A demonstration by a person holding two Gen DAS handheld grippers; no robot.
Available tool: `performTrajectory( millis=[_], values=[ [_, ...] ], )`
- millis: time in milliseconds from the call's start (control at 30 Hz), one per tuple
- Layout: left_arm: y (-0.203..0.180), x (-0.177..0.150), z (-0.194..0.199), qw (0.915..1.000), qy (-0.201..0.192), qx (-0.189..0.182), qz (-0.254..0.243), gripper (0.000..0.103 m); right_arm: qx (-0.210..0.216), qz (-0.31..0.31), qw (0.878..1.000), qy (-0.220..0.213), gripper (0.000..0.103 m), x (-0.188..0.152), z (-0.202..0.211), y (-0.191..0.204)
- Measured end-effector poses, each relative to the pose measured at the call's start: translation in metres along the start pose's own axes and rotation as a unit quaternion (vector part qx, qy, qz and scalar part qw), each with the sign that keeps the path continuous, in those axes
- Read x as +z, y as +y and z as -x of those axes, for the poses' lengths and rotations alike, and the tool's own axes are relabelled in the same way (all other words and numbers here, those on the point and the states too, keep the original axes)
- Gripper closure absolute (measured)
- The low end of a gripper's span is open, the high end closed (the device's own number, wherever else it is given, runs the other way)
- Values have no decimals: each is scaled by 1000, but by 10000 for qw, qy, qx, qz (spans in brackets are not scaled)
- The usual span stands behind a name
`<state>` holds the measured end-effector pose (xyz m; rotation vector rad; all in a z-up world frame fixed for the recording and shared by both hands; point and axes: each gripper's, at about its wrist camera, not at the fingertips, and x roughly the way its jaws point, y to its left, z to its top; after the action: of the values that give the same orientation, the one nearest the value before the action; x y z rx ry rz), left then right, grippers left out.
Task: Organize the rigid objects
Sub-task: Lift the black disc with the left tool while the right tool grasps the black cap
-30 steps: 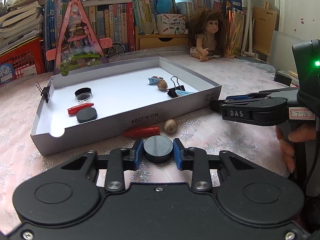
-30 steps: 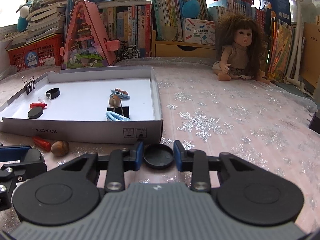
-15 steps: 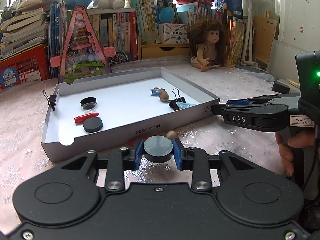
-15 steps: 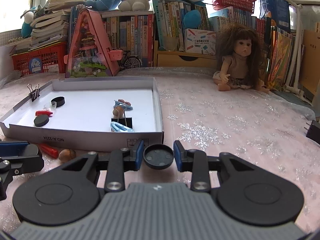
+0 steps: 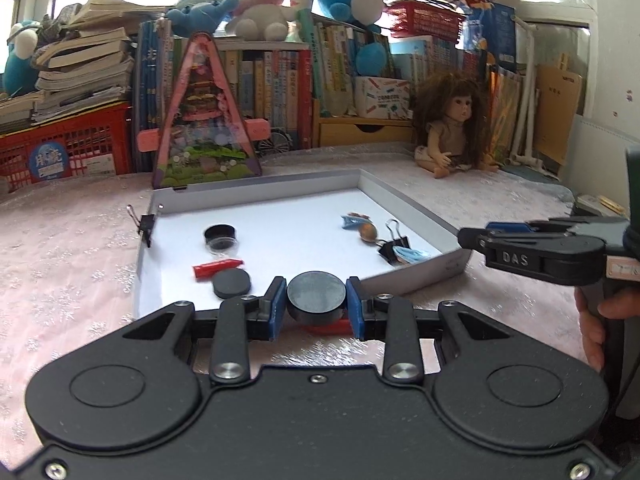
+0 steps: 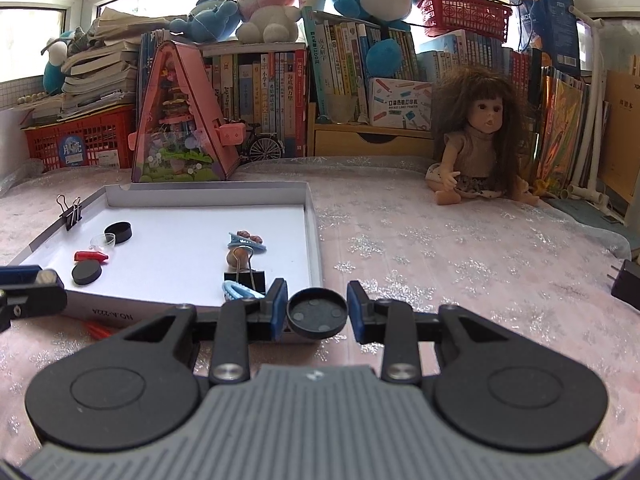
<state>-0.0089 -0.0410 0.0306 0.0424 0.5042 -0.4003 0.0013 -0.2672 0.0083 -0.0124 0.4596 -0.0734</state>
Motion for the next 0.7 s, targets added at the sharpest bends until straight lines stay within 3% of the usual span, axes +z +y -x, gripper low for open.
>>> performTrajectory(
  millis=[700],
  values=[
    [34,17,-19,9984,41,324,453,73,245,-59,9997,28,66,11,-14,8]
  ],
)
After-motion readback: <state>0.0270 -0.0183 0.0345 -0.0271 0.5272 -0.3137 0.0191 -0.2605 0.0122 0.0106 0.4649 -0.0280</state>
